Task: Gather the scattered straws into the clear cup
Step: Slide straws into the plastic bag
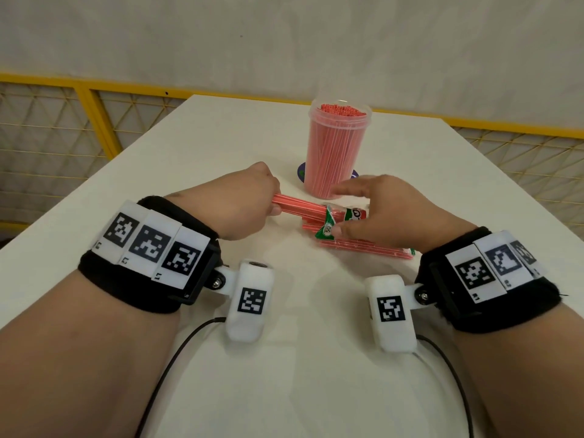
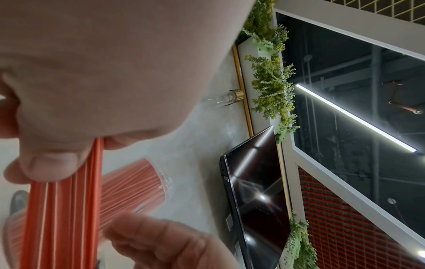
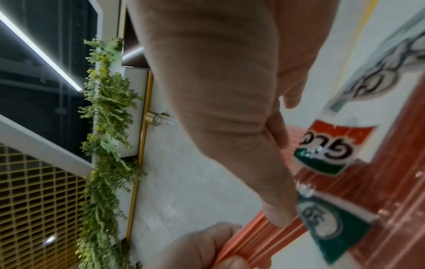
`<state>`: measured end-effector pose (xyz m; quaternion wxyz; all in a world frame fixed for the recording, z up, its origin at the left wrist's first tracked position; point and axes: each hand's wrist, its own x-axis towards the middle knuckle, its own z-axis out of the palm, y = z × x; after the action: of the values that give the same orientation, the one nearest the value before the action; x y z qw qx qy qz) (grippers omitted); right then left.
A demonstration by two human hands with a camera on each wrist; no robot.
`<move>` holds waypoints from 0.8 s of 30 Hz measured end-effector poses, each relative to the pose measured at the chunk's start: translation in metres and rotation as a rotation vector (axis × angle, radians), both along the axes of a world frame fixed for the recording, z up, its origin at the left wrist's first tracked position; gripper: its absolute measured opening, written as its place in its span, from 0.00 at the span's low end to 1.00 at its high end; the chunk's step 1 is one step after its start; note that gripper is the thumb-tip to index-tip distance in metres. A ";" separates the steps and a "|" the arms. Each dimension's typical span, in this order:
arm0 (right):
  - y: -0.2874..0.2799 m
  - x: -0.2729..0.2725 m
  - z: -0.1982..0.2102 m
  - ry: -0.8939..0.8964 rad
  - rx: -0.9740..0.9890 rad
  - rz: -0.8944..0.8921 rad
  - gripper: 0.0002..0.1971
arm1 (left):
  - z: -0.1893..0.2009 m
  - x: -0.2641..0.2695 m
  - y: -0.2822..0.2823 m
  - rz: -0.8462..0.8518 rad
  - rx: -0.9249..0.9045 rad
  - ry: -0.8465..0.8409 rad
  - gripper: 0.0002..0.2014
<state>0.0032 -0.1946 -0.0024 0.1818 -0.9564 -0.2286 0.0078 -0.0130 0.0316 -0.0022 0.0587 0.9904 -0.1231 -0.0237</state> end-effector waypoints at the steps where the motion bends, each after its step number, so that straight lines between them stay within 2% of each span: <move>1: 0.003 -0.001 0.003 -0.023 0.044 0.009 0.33 | 0.000 0.000 0.000 -0.001 0.003 -0.012 0.10; 5: 0.032 -0.004 0.010 0.030 0.105 0.100 0.33 | 0.005 -0.003 0.000 -0.030 0.007 -0.107 0.11; 7: 0.049 -0.004 0.010 0.066 0.093 0.146 0.29 | 0.006 -0.006 0.000 -0.062 0.011 -0.170 0.11; 11: 0.068 -0.001 0.011 0.010 0.048 0.162 0.17 | 0.011 -0.010 0.001 -0.038 -0.201 -0.243 0.11; 14: 0.073 0.002 0.016 -0.002 0.083 0.157 0.11 | 0.017 -0.012 0.003 -0.065 -0.429 -0.393 0.13; 18: 0.073 0.005 0.023 0.038 0.206 0.161 0.07 | 0.021 -0.013 0.002 -0.079 -0.579 -0.524 0.23; 24: 0.081 0.007 0.025 0.125 0.509 0.221 0.12 | 0.024 -0.015 0.002 -0.173 -0.712 -0.621 0.37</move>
<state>0.0101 -0.1140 0.0230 0.4278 -0.8470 -0.3143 0.0289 -0.0281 0.0334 0.0220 0.3525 0.8551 -0.2170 0.3122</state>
